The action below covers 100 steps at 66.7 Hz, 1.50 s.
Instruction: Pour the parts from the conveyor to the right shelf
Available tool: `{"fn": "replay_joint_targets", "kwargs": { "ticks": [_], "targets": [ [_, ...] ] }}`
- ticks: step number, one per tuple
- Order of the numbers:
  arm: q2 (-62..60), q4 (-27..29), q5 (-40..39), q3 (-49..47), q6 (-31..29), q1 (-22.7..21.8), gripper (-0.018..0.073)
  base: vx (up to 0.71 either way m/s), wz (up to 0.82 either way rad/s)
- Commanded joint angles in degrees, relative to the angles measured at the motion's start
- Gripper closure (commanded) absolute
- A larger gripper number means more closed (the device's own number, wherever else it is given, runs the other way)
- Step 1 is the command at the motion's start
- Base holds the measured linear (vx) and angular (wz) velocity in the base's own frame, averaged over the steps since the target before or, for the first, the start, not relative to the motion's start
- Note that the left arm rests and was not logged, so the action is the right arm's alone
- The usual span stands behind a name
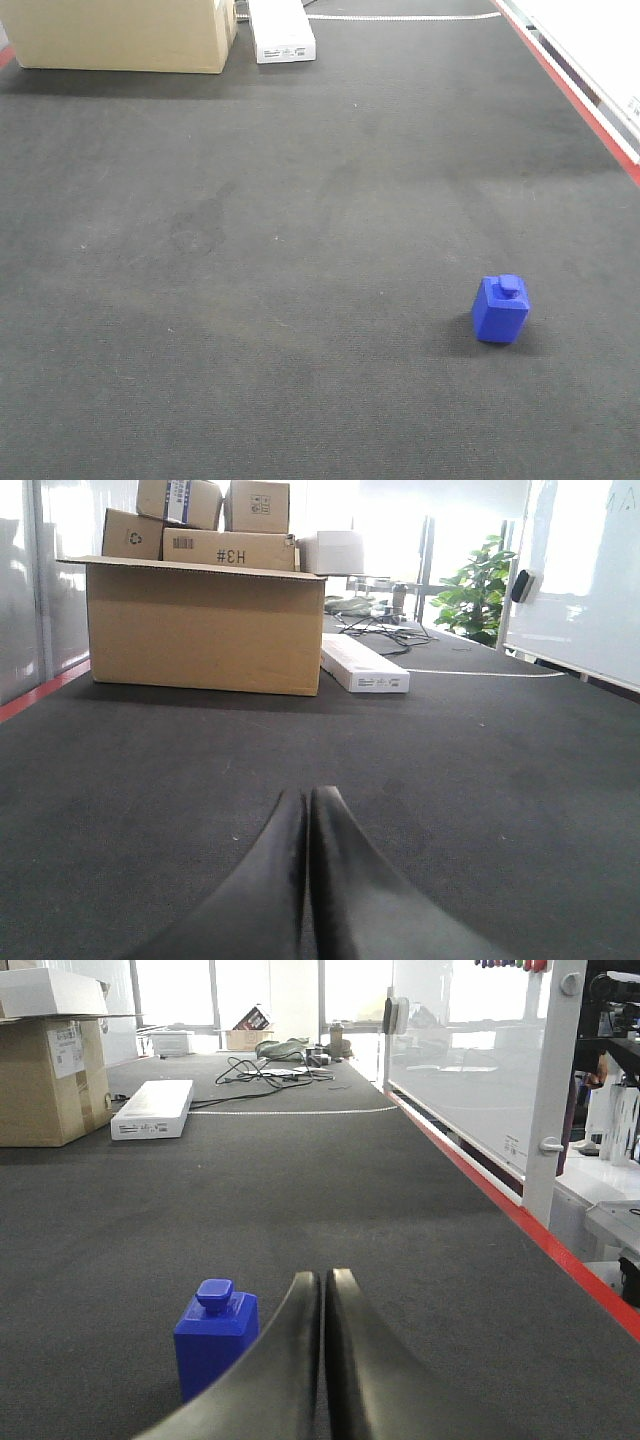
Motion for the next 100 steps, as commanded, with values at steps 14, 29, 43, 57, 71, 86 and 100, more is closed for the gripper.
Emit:
{"fn": "replay_joint_targets", "kwargs": {
  "ticks": [14,29,43,57,71,86,100],
  "targets": [
    [-0.58,-0.19,-4.02,1.03,-0.43,-0.40,0.0568,0.00,0.00],
    [-0.58,-0.19,-4.02,1.03,-0.43,-0.40,0.0568,0.00,0.00],
    [-0.58,-0.19,-4.02,1.03,-0.43,-0.40,0.0568,0.00,0.00],
    [-0.58,-0.19,-4.02,1.03,-0.43,-0.40,0.0568,0.00,0.00],
    [-0.58,-0.19,-4.02,1.03,-0.43,-0.40,0.0568,0.00,0.00],
    [-0.58,-0.19,-6.51,1.03,-0.43,-0.40,0.0568,0.00,0.00],
    [-0.53,-0.19,-11.95,-2.60,-0.30,-0.40,0.0568,0.00,0.00]
  ]
}}
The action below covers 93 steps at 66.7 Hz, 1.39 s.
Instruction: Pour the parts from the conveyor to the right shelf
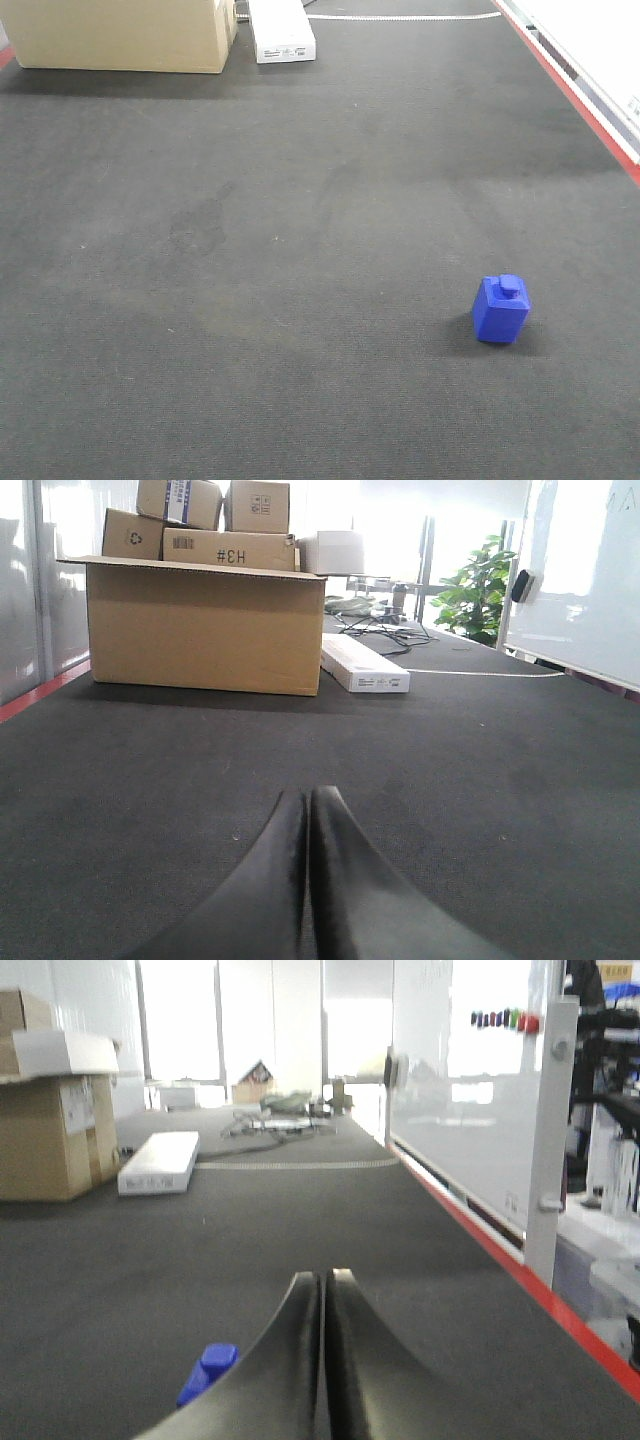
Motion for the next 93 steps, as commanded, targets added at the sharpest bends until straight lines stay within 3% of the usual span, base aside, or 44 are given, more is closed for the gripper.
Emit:
{"fn": "replay_joint_targets", "kwargs": {
  "ticks": [1,13,24,41,71,82,93],
  "targets": [
    [-0.53,-0.19,-5.23,-3.38,-0.29,-0.40,0.0568,0.00,0.00],
    [1.56,-0.47,-3.65,-10.02,-0.47,-0.40,0.0568,0.00,0.00],
    [11.22,-0.58,-3.15,-15.32,-0.41,-0.40,0.0568,0.00,0.00],
    [28.00,-0.42,7.01,-25.20,-0.41,-0.40,0.0568,0.00,0.00],
    [37.82,0.39,7.69,-25.55,-0.47,-0.40,0.0559,0.00,0.00],
    [37.82,0.39,8.81,-25.70,-0.47,0.65,0.0484,0.00,0.00],
    [37.82,-0.23,9.70,-25.70,-0.63,5.75,0.0312,0.00,0.00]
  ]
}}
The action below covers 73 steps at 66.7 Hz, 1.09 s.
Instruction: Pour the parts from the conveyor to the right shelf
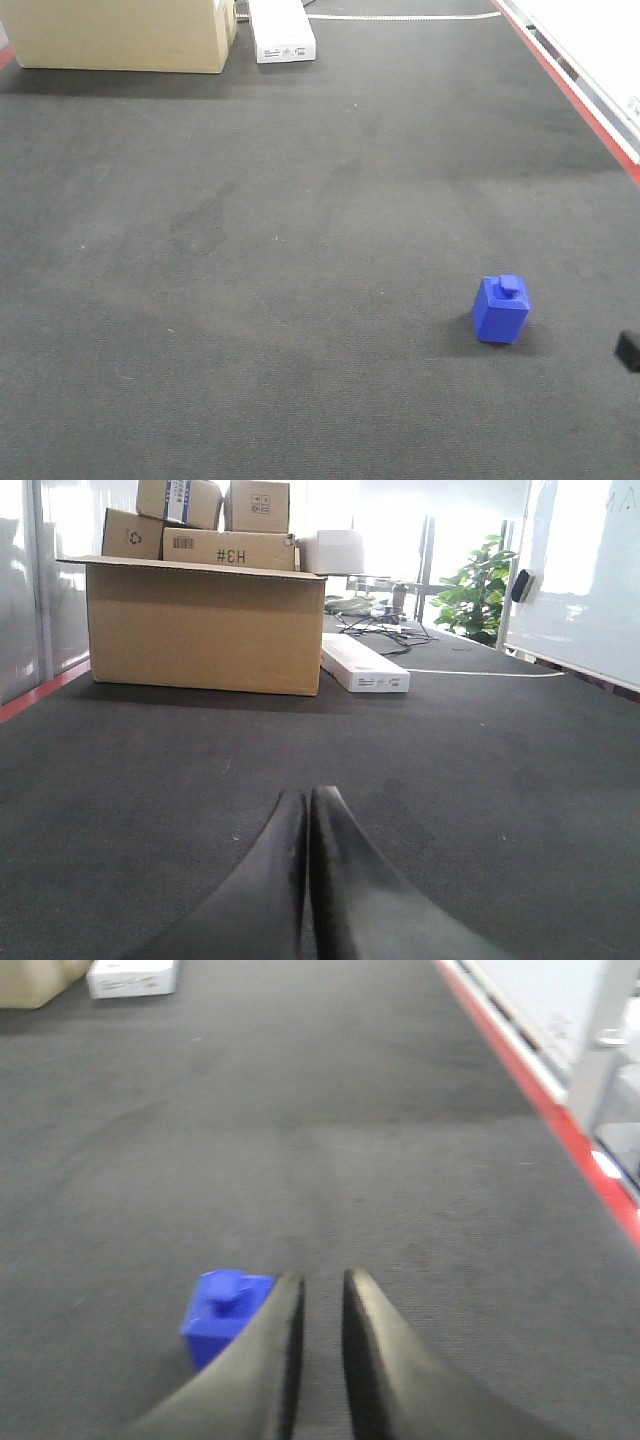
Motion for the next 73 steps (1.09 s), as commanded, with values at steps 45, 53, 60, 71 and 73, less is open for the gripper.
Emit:
{"fn": "replay_joint_targets", "kwargs": {
  "ticks": [45,53,60,71,73],
  "targets": [
    [20.83,0.56,13.83,-23.09,-2.54,8.62,-0.0015,0.00,0.00],
    [29.33,0.25,21.64,-30.41,4.09,8.36,-0.0015,0.00,0.00],
    [36.09,-1.07,27.60,-36.29,7.77,8.36,-0.0015,0.00,0.00],
    [46.13,-1.07,35.66,-44.94,8.94,8.36,-0.0015,0.00,0.00],
    [47.64,-1.07,37.23,-46.27,8.94,8.36,-0.0015,0.00,0.00]
  ]
}}
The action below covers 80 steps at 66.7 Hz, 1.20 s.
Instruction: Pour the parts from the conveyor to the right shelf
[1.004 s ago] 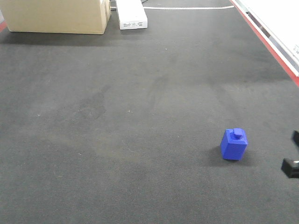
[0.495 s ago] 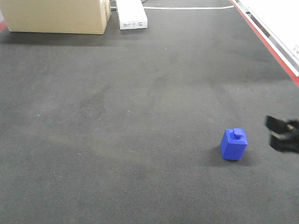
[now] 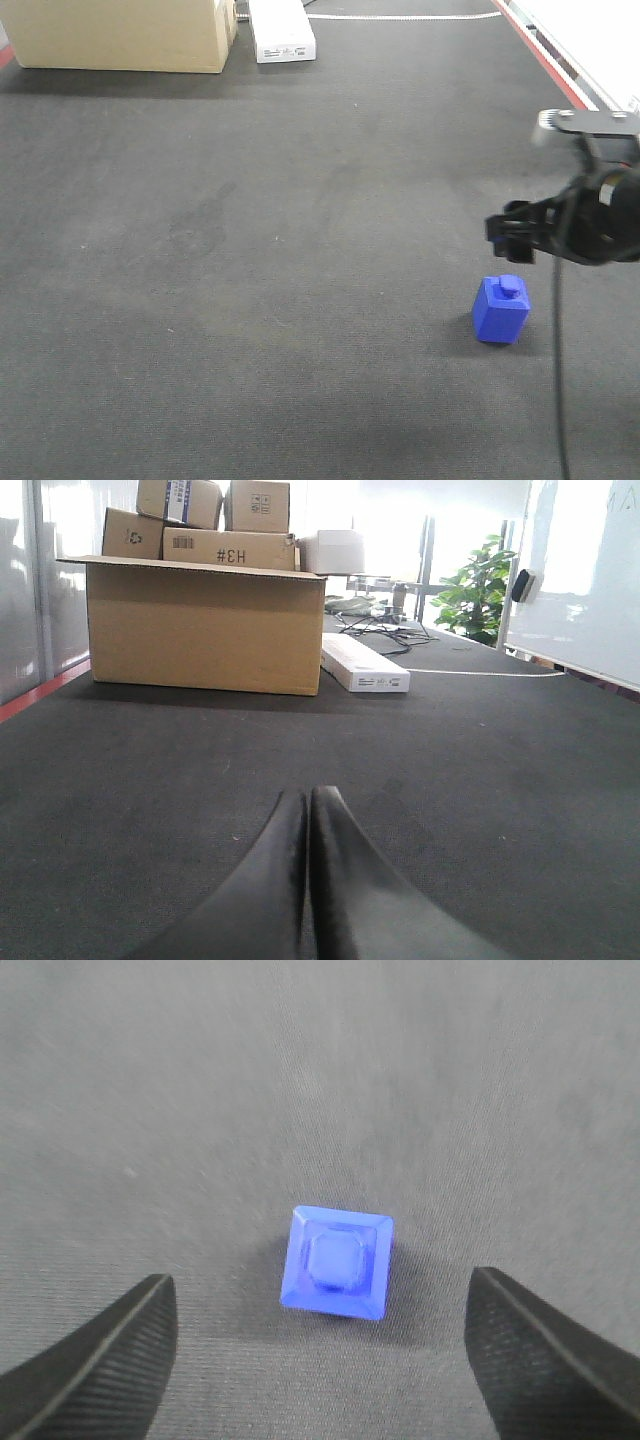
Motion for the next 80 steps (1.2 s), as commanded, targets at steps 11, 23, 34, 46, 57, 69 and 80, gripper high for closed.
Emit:
{"fn": "replay_joint_targets", "kwargs": {
  "ticks": [11,23,34,46,57,69,80],
  "targets": [
    [10.53,-0.81,11.27,-12.76,0.56,-0.03,-0.0015,0.00,0.00],
    [16.10,-0.85,15.25,-17.62,1.23,-0.03,-0.0012,0.00,0.00],
    [19.76,-1.95,15.90,-18.77,1.64,-0.03,-0.0012,0.00,0.00],
    [23.07,-2.17,15.95,-18.77,1.57,-0.03,-0.0012,0.00,0.00],
    [24.83,-2.11,15.71,-18.77,1.52,-0.03,0.0013,0.00,0.00],
    [25.44,-2.17,15.43,-18.77,1.27,-0.03,0.0205,0.00,0.00],
    [23.26,-2.17,15.84,-18.47,-1.48,-0.03,0.0489,0.00,0.00]
  ]
}}
